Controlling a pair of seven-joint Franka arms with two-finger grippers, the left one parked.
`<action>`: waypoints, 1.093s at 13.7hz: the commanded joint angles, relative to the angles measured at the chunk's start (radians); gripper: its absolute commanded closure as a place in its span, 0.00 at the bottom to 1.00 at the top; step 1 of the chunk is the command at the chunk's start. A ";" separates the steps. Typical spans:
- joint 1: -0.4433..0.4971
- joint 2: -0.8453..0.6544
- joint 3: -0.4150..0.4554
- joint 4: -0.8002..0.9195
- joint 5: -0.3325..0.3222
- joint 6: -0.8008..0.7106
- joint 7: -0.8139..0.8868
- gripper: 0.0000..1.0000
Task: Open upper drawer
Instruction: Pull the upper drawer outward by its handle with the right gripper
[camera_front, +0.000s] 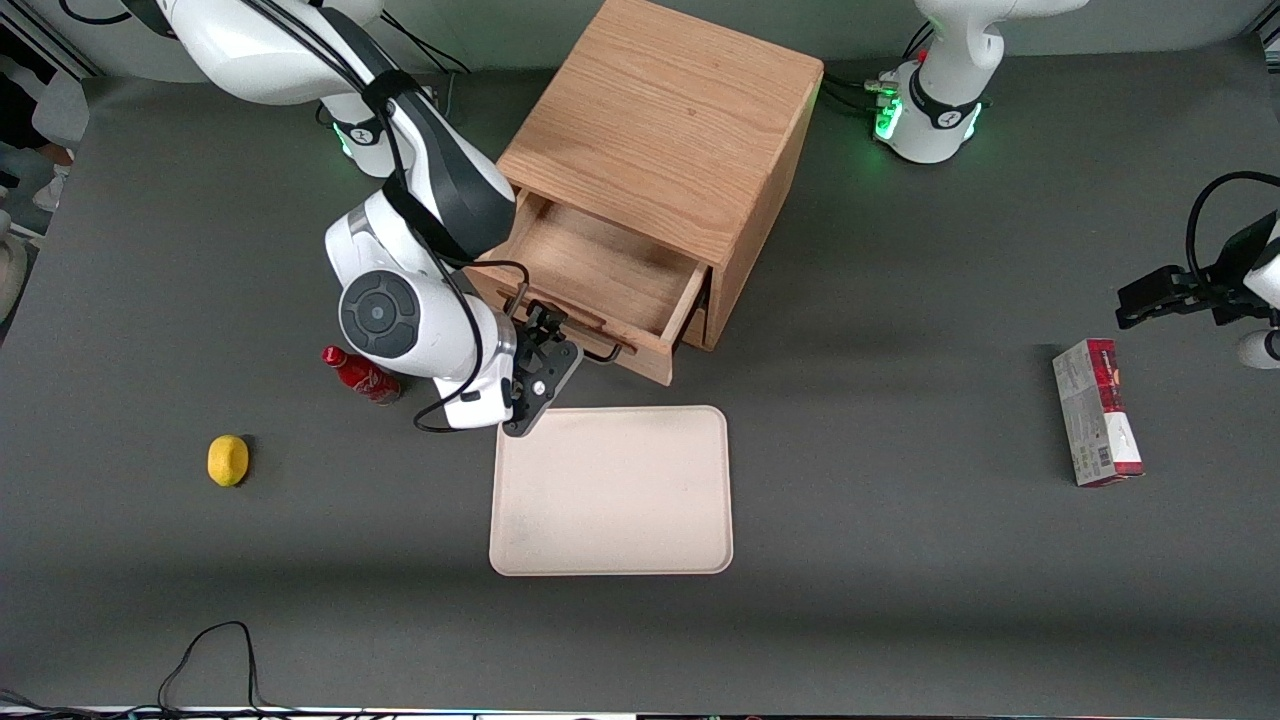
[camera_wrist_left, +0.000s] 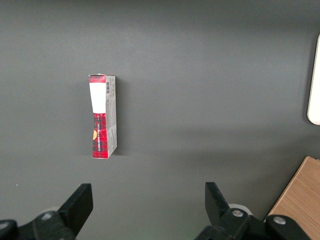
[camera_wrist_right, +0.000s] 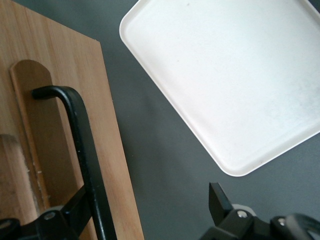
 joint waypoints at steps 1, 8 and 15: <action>-0.010 0.052 0.003 0.079 -0.012 -0.004 -0.018 0.00; -0.045 0.092 0.003 0.141 -0.012 -0.004 -0.016 0.00; -0.068 0.120 0.003 0.179 -0.016 -0.004 -0.016 0.00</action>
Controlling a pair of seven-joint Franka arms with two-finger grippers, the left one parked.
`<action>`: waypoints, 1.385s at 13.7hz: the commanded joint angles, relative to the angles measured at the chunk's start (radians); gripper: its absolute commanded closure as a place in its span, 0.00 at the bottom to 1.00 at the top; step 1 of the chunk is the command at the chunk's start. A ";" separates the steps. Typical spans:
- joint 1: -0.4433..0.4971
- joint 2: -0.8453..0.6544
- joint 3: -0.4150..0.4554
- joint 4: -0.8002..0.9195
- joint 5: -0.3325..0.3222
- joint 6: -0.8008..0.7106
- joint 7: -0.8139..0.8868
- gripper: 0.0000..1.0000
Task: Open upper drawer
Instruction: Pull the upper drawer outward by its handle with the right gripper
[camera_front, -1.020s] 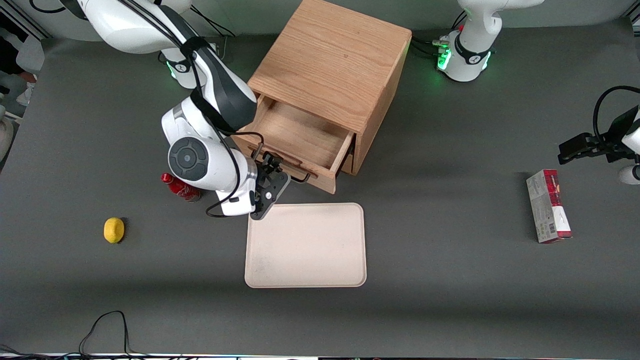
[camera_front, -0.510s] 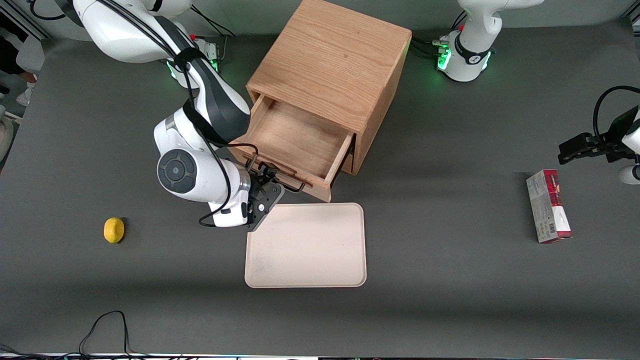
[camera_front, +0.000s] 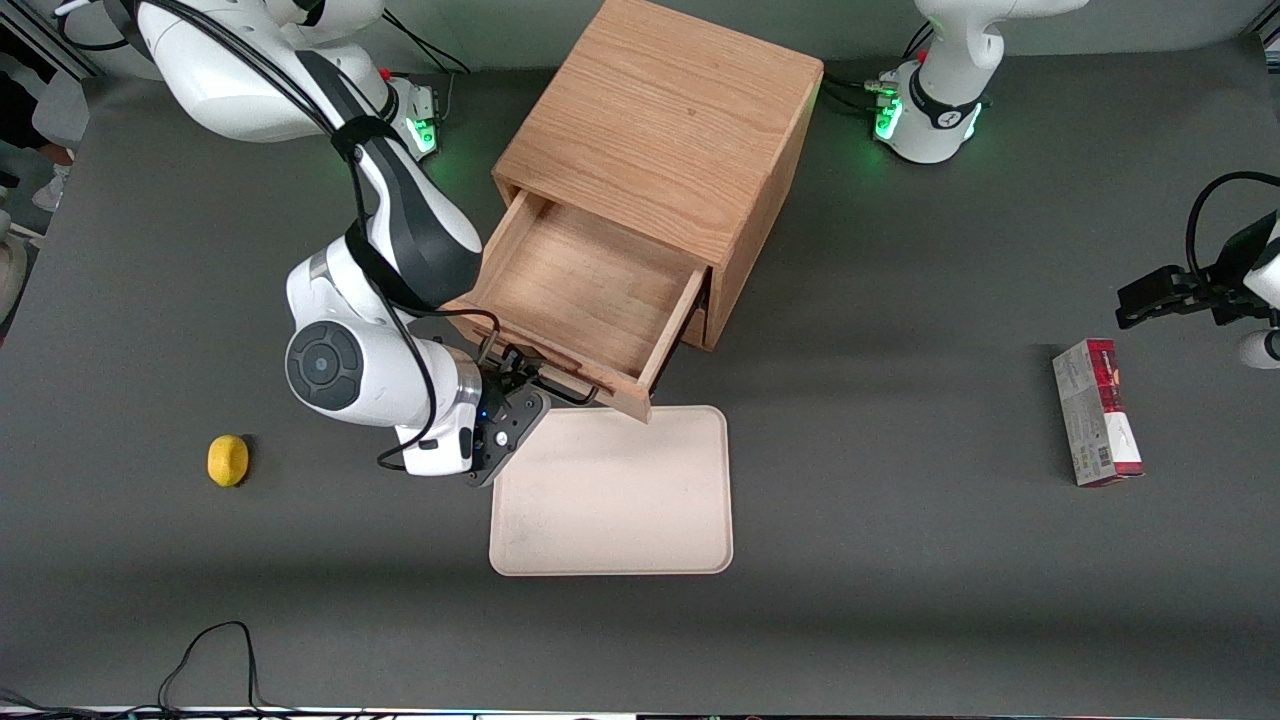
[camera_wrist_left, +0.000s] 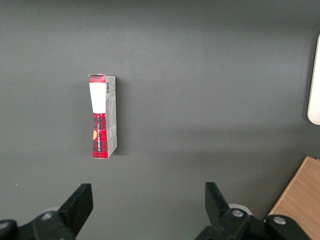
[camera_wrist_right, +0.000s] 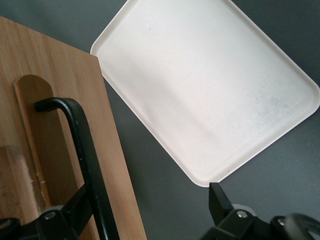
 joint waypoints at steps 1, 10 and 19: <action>-0.012 0.034 0.007 0.054 -0.016 -0.006 -0.015 0.00; -0.033 0.042 0.007 0.057 -0.016 -0.006 -0.035 0.00; -0.047 0.076 0.007 0.103 -0.013 -0.004 -0.052 0.00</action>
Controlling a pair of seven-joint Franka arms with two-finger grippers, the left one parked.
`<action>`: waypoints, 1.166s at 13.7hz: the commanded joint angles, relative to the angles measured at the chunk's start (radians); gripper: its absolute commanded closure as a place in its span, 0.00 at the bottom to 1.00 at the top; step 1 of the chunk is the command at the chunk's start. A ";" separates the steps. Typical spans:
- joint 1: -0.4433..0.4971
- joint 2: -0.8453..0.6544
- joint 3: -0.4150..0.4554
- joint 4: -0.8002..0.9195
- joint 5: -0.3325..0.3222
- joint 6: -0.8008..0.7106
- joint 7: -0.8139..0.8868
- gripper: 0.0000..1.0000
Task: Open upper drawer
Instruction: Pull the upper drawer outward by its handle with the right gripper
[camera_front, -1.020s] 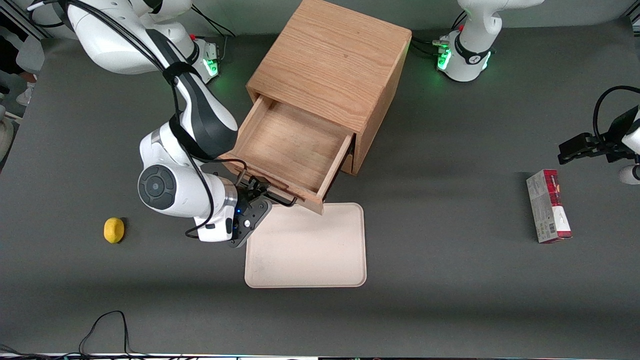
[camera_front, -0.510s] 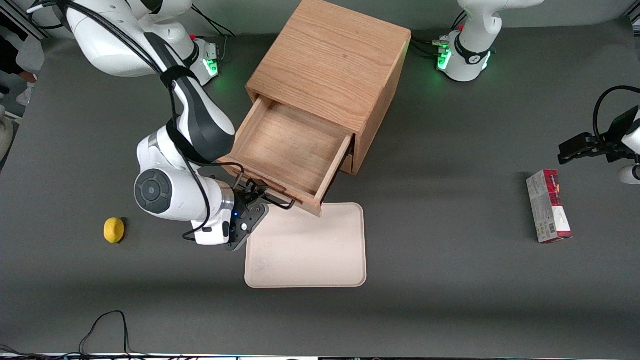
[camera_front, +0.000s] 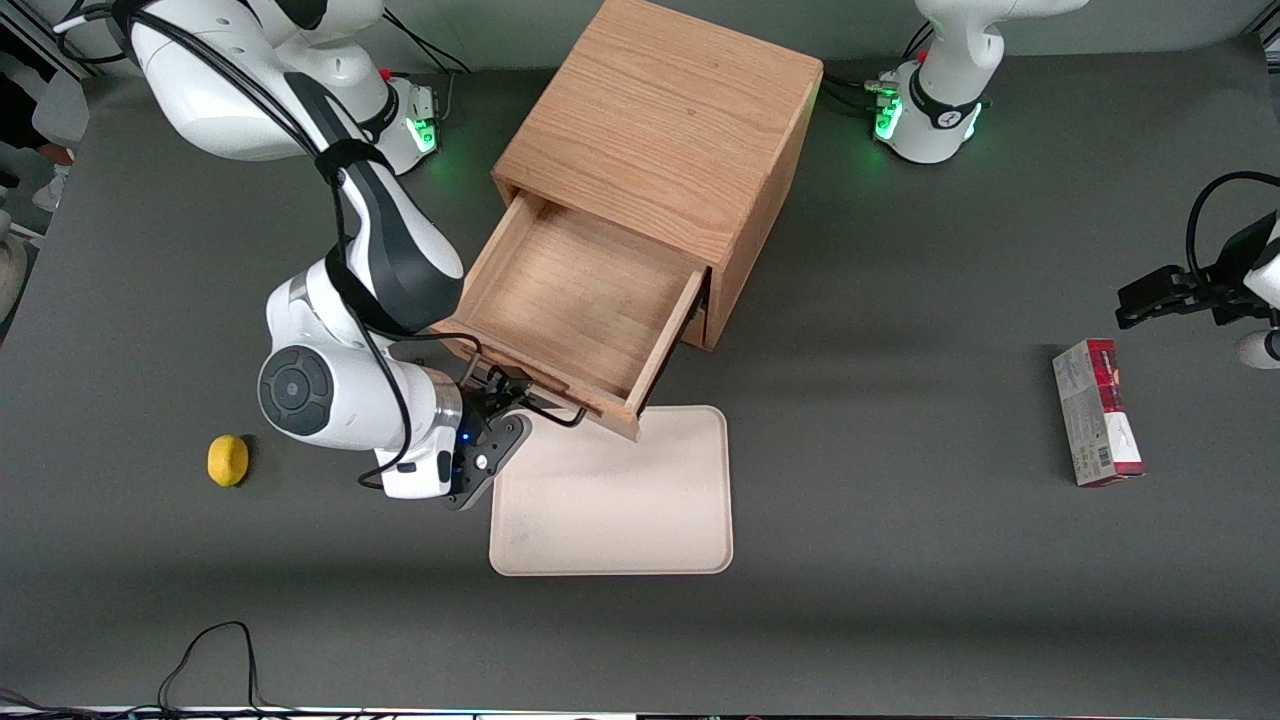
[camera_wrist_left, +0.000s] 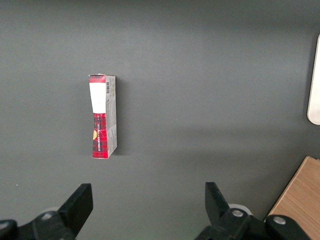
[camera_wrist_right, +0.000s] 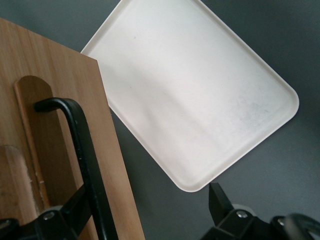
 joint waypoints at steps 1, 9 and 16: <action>-0.016 0.032 0.007 0.047 -0.012 -0.006 -0.028 0.00; -0.024 0.043 0.007 0.053 -0.012 0.037 -0.039 0.00; -0.032 0.058 0.007 0.071 -0.012 0.054 -0.037 0.00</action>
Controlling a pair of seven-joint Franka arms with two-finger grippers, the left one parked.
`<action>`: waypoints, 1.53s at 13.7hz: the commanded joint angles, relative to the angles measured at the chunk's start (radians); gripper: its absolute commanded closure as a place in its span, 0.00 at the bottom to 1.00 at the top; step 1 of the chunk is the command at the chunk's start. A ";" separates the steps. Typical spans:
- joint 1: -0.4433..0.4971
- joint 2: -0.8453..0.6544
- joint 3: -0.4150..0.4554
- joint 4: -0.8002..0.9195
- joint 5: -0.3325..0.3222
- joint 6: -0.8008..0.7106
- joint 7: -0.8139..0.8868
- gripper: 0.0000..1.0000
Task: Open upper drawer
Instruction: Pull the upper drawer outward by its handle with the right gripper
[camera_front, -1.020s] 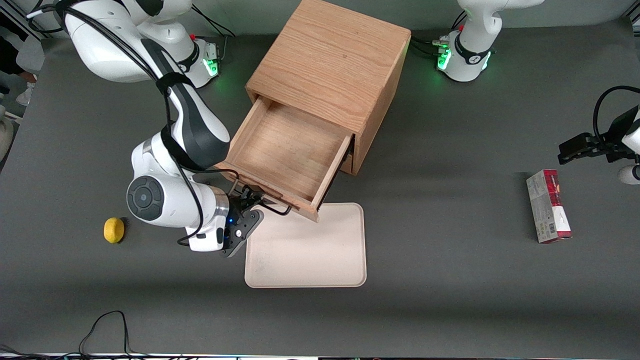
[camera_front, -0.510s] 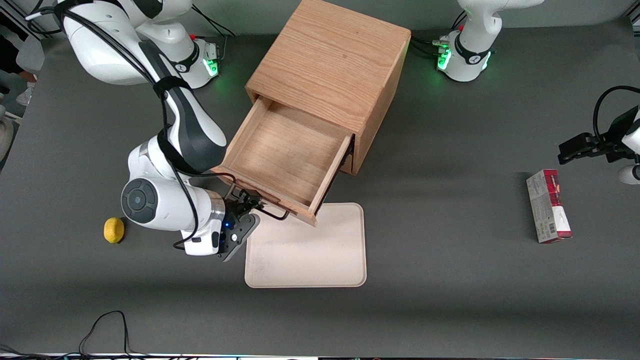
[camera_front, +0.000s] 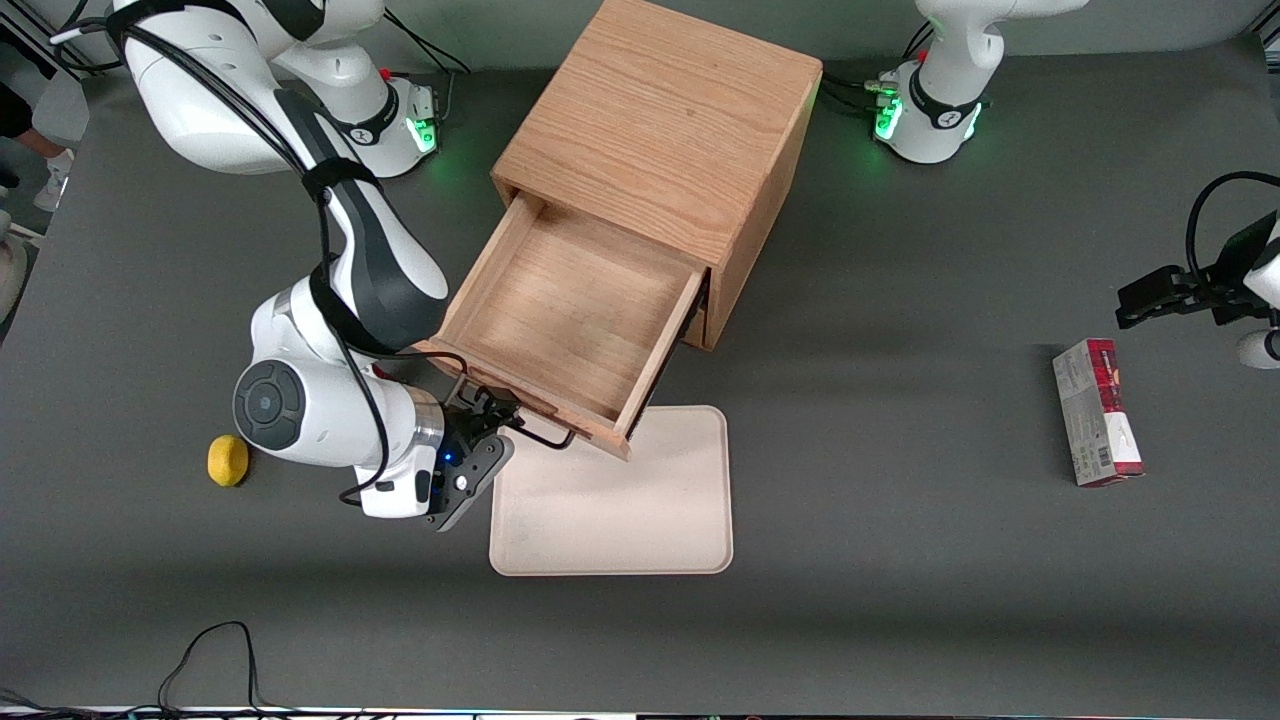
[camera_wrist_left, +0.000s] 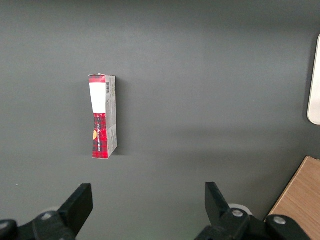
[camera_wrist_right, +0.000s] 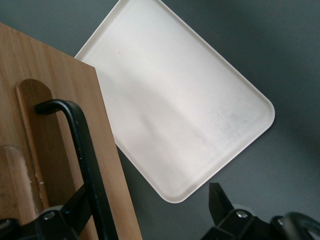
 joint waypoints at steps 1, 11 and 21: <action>-0.009 0.034 0.007 0.050 -0.012 0.000 -0.021 0.00; -0.029 0.039 0.005 0.079 -0.011 -0.011 -0.016 0.00; -0.060 -0.044 0.007 0.171 -0.012 -0.318 -0.021 0.00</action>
